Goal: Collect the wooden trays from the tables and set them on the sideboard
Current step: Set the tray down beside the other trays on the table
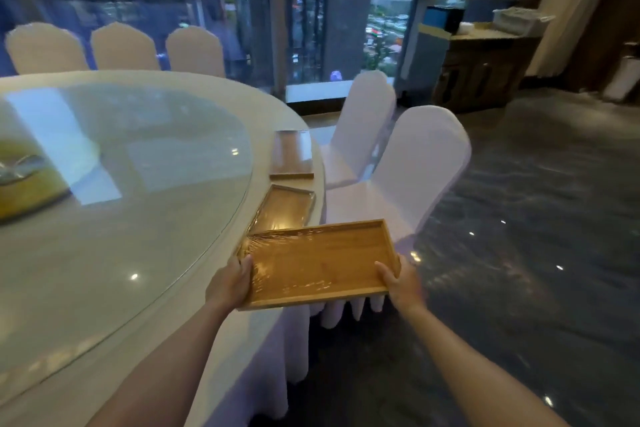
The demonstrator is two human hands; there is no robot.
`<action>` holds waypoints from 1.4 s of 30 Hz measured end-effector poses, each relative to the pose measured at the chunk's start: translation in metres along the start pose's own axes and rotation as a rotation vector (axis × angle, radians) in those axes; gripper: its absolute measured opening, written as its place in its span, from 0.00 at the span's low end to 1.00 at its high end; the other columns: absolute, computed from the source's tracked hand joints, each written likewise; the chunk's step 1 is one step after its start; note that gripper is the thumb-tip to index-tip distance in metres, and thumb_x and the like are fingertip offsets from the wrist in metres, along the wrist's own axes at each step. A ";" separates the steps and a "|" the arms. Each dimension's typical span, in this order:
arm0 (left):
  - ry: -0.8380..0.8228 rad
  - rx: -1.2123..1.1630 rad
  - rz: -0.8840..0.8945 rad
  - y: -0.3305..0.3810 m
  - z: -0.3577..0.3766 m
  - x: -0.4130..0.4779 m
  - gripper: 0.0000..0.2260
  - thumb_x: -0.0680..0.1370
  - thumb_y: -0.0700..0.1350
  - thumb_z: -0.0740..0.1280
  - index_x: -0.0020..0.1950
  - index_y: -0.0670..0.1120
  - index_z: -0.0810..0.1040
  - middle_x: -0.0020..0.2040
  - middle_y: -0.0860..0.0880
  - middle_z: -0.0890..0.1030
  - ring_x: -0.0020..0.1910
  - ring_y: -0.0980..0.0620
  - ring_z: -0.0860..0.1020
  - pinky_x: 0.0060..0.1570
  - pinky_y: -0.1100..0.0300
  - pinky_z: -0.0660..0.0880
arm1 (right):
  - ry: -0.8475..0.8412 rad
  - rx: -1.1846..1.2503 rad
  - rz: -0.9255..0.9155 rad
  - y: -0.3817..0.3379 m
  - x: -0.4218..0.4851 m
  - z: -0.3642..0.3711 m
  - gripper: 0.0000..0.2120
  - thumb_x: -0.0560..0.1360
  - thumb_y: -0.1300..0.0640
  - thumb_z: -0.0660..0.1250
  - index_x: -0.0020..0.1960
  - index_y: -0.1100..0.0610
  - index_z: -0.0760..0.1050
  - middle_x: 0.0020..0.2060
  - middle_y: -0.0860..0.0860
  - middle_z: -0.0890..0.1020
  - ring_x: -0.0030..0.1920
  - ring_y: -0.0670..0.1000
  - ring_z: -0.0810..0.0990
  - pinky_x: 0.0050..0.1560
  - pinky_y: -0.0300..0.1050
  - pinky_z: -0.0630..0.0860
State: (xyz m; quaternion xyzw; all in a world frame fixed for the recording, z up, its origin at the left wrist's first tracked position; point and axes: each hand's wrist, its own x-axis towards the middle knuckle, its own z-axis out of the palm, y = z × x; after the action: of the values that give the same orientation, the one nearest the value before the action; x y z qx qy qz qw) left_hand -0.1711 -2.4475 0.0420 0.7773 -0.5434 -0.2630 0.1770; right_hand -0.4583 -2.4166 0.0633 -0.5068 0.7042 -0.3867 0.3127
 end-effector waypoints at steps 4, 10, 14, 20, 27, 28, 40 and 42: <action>0.082 -0.005 -0.169 0.021 0.024 0.015 0.24 0.81 0.54 0.47 0.66 0.39 0.69 0.61 0.37 0.77 0.59 0.38 0.75 0.56 0.50 0.70 | -0.255 -0.063 -0.055 0.012 0.090 0.000 0.18 0.75 0.53 0.65 0.60 0.63 0.71 0.50 0.55 0.78 0.54 0.57 0.77 0.51 0.44 0.72; 0.197 -0.060 -0.401 0.051 0.048 0.015 0.24 0.81 0.55 0.46 0.69 0.43 0.66 0.62 0.39 0.77 0.59 0.39 0.75 0.57 0.50 0.71 | -0.471 -0.122 -0.211 -0.006 0.191 0.007 0.13 0.74 0.53 0.67 0.55 0.59 0.74 0.47 0.54 0.80 0.49 0.55 0.77 0.44 0.42 0.67; 0.294 -0.087 -0.542 0.056 0.062 0.021 0.25 0.80 0.56 0.45 0.66 0.43 0.70 0.59 0.40 0.78 0.56 0.41 0.77 0.53 0.52 0.72 | -0.647 -0.126 -0.310 -0.021 0.238 0.034 0.05 0.74 0.53 0.66 0.47 0.53 0.71 0.40 0.49 0.77 0.38 0.48 0.74 0.33 0.34 0.66; 0.338 -0.072 -0.711 0.037 0.076 0.046 0.25 0.80 0.57 0.45 0.63 0.43 0.72 0.58 0.40 0.79 0.56 0.41 0.77 0.51 0.52 0.72 | -0.857 -0.142 -0.299 -0.035 0.281 0.095 0.13 0.75 0.53 0.65 0.54 0.60 0.74 0.46 0.58 0.81 0.49 0.58 0.79 0.54 0.54 0.76; 0.339 -0.041 -0.876 0.039 0.092 0.067 0.26 0.80 0.56 0.43 0.64 0.42 0.70 0.58 0.40 0.79 0.57 0.40 0.77 0.54 0.49 0.73 | -0.991 -0.247 -0.314 -0.045 0.322 0.146 0.17 0.75 0.52 0.65 0.59 0.60 0.72 0.37 0.46 0.76 0.39 0.47 0.75 0.39 0.41 0.72; 0.350 -0.034 -0.890 0.039 0.094 0.070 0.26 0.80 0.56 0.43 0.64 0.42 0.71 0.57 0.40 0.80 0.56 0.40 0.78 0.53 0.50 0.74 | -0.999 -0.255 -0.327 -0.047 0.326 0.153 0.16 0.75 0.52 0.65 0.59 0.60 0.72 0.35 0.45 0.74 0.38 0.47 0.74 0.39 0.41 0.70; 0.329 0.035 -1.003 0.039 0.101 0.088 0.26 0.80 0.56 0.43 0.54 0.42 0.75 0.34 0.49 0.74 0.37 0.48 0.75 0.37 0.57 0.71 | -1.088 -0.452 -0.439 -0.047 0.361 0.204 0.15 0.74 0.50 0.66 0.53 0.59 0.73 0.54 0.62 0.76 0.52 0.57 0.76 0.55 0.52 0.73; 0.334 0.038 -1.017 0.037 0.100 0.090 0.26 0.80 0.56 0.43 0.53 0.42 0.75 0.30 0.52 0.70 0.33 0.50 0.72 0.33 0.58 0.68 | -1.102 -0.464 -0.467 -0.045 0.364 0.207 0.16 0.73 0.50 0.67 0.55 0.59 0.73 0.53 0.60 0.75 0.52 0.56 0.75 0.53 0.49 0.73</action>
State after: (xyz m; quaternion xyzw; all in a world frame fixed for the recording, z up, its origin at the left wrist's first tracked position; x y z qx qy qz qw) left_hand -0.2354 -2.5435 -0.0367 0.9768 -0.0675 -0.1784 0.0970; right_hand -0.3708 -2.8196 -0.0202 -0.8258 0.3766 0.0350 0.4183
